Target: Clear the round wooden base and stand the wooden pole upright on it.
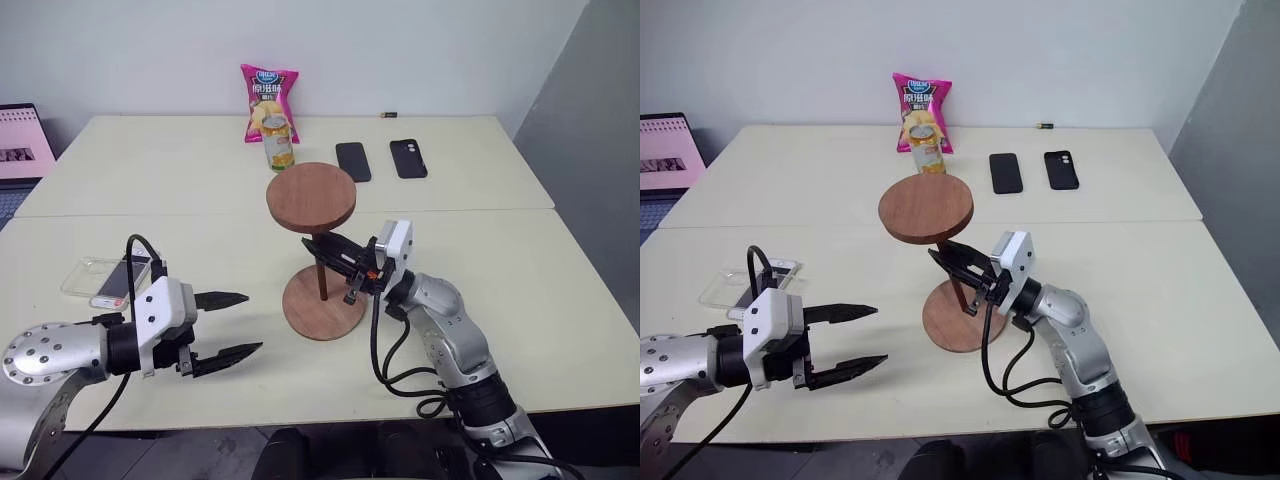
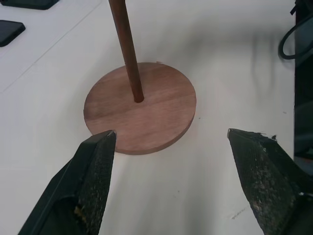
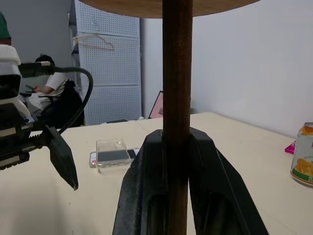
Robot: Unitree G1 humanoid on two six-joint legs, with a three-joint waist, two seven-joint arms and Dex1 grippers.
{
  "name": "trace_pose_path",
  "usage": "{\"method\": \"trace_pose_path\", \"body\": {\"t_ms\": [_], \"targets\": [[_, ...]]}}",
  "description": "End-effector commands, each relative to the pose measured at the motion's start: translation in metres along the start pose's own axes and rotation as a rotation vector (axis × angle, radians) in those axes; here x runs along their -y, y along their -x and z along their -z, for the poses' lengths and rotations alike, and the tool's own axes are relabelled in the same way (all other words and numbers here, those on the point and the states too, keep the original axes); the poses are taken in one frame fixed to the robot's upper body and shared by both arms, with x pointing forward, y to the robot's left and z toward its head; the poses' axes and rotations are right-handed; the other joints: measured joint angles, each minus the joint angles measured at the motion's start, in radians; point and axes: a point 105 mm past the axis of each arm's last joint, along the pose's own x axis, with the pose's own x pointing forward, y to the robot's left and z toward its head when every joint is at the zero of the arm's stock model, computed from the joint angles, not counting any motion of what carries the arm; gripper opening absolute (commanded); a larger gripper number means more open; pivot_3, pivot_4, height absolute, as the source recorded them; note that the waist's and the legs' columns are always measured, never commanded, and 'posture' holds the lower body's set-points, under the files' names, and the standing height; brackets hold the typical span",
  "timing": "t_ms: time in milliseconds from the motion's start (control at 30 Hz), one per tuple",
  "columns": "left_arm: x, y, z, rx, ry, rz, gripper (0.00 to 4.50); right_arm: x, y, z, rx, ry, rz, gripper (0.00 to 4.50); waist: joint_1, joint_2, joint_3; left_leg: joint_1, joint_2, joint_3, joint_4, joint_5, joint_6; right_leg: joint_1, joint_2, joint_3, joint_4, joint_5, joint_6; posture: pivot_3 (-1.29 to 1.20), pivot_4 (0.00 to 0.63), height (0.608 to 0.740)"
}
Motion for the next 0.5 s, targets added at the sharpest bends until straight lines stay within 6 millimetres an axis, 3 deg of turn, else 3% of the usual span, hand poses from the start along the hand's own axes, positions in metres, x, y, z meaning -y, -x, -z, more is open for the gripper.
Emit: {"method": "trace_pose_path", "body": {"t_ms": [33, 200, 300, 367, 433, 467, 500], "targets": [[-0.001, 0.001, -0.006, 0.011, -0.022, -0.004, 3.8, -0.003, 0.013, 0.038, -0.171, -0.072, 0.011, 0.22, 0.0, 0.0, -0.001, 0.0, 0.0, 0.0, 0.0, 0.0, 0.0, 0.0, 0.0, 0.0, 0.0, 0.0, 0.0, 0.0, 0.15, 0.74], [-0.001, 0.0, -0.005, 0.011, -0.023, -0.003, 3.8, -0.011, 0.012, 0.034, -0.171, -0.075, -0.055, 0.22, 0.0, 0.0, -0.001, 0.0, 0.0, 0.0, 0.0, 0.0, 0.0, 0.0, 0.0, 0.0, 0.0, 0.0, 0.0, 0.0, 0.15, 0.74], [-0.001, 0.0, -0.005, 0.01, -0.025, -0.003, 3.8, -0.006, 0.012, 0.034, -0.177, -0.072, -0.024, 0.22, 0.0, -0.001, -0.001, 0.0, 0.0, 0.0, 0.0, 0.0, 0.0, 0.0, 0.0, 0.0, 0.0, 0.0, 0.0, 0.0, 0.15, 0.74], [-0.002, 0.0, -0.005, 0.008, -0.027, -0.005, 3.8, -0.004, 0.011, 0.032, -0.172, -0.06, -0.017, 0.94, 0.0, -0.001, -0.001, 0.0, 0.0, 0.0, 0.0, 0.0, 0.0, 0.0, 0.0, 0.0, 0.0, 0.0, 0.0, 0.0, 0.15, 0.74], [-0.002, -0.001, -0.004, 0.006, -0.03, -0.006, 3.8, -0.004, 0.01, 0.028, -0.156, -0.059, -0.021, 1.2, 0.002, -0.003, 0.001, 0.0, 0.0, 0.0, 0.0, 0.0, 0.0, 0.0, 0.0, 0.0, 0.0, 0.0, 0.0, 0.0, 0.15, 0.74], [-0.003, -0.001, -0.004, 0.006, -0.032, -0.007, 3.8, -0.003, 0.01, 0.026, -0.15, -0.061, -0.023, 1.62, 0.001, 0.0, 0.004, -0.002, 0.0, 0.0, 0.0, 0.0, 0.0, -0.001, 0.0, 0.0, 0.0, 0.0, 0.0, 0.0, 0.15, 0.74], [-0.003, -0.001, -0.004, 0.006, -0.034, -0.008, 3.8, -0.003, 0.01, 0.025, -0.147, -0.062, -0.023, 1.66, 0.001, 0.0, 0.004, -0.003, 0.0, 0.001, 0.0, 0.0, 0.0, -0.003, 0.0, 0.002, 0.0, 0.0, 0.0, 0.0, 0.15, 0.74]]}}
